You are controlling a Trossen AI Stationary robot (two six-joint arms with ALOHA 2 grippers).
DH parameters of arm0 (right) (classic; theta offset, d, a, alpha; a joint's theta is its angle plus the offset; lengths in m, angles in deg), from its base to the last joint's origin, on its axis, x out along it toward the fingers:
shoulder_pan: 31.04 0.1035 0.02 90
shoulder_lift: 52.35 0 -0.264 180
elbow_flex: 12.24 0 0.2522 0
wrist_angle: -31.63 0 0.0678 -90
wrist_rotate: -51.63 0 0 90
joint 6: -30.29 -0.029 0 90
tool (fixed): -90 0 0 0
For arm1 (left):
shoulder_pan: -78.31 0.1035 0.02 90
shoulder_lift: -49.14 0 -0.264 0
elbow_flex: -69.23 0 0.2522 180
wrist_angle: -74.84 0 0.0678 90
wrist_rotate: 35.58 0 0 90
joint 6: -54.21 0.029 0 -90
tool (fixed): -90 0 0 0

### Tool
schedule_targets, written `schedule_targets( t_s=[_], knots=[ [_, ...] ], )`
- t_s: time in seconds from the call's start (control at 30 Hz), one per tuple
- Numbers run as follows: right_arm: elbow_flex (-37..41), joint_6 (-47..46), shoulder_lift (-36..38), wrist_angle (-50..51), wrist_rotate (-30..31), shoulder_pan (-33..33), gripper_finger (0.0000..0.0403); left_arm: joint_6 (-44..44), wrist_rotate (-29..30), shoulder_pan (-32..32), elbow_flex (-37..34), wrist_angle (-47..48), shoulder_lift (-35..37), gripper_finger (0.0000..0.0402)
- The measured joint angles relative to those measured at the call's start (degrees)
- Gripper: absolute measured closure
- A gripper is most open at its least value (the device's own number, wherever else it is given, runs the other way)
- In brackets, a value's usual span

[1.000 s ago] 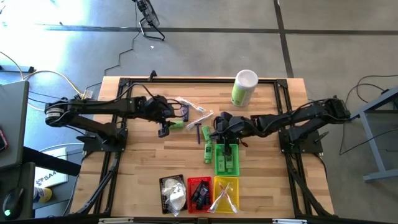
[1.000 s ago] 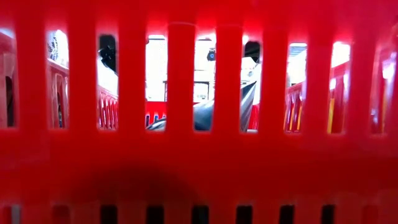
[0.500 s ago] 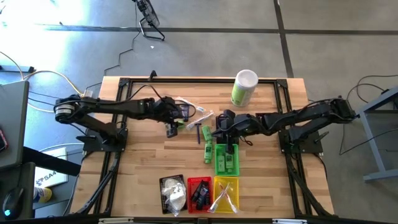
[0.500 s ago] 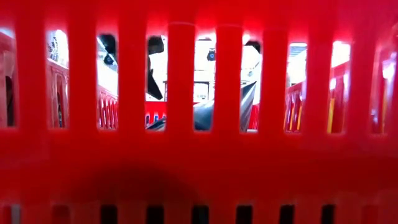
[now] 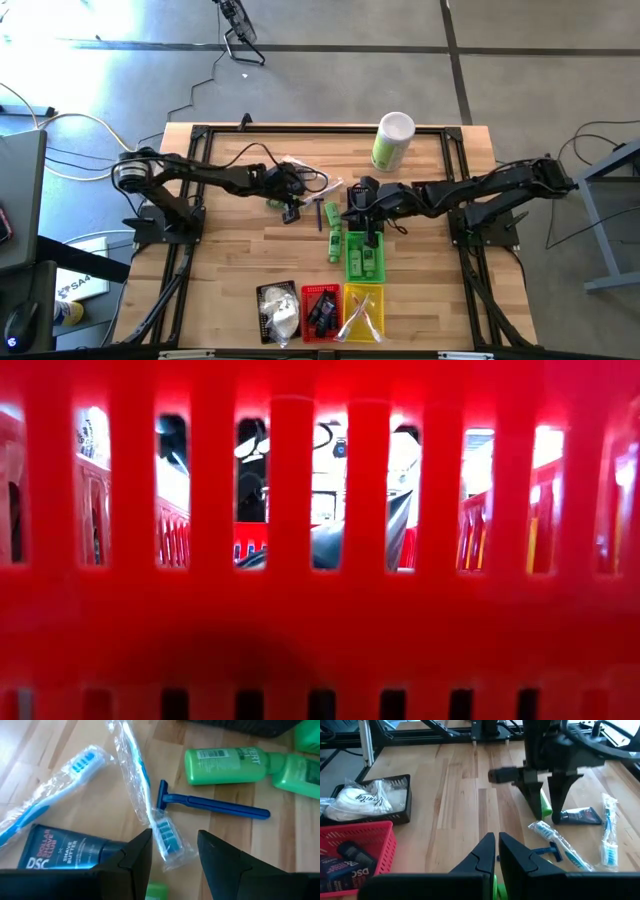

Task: Pick & Place Travel size toiletries
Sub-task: Put the blue razor into the top black bin

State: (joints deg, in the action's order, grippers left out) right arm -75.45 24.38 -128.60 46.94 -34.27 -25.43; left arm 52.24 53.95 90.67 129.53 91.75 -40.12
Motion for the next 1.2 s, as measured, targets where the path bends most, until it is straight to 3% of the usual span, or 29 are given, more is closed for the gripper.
schedule_targets(
  t_s=[0.4,0.83,1.2],
  knots=[
    [0.00,0.13,0.00,0.43,0.00,0.02,0.0387,-0.31,-3.88,0.00,0.00,-4.61,-1.77,0.0248],
    [0.00,0.15,0.00,1.30,-0.02,0.00,0.0387,-14.31,-4.51,-0.32,0.00,-11.11,-1.77,0.0248],
    [0.00,0.17,-0.02,1.74,-0.02,-0.01,0.0387,-18.62,5.60,-5.93,0.00,-12.64,-1.79,0.0248]
  ],
)
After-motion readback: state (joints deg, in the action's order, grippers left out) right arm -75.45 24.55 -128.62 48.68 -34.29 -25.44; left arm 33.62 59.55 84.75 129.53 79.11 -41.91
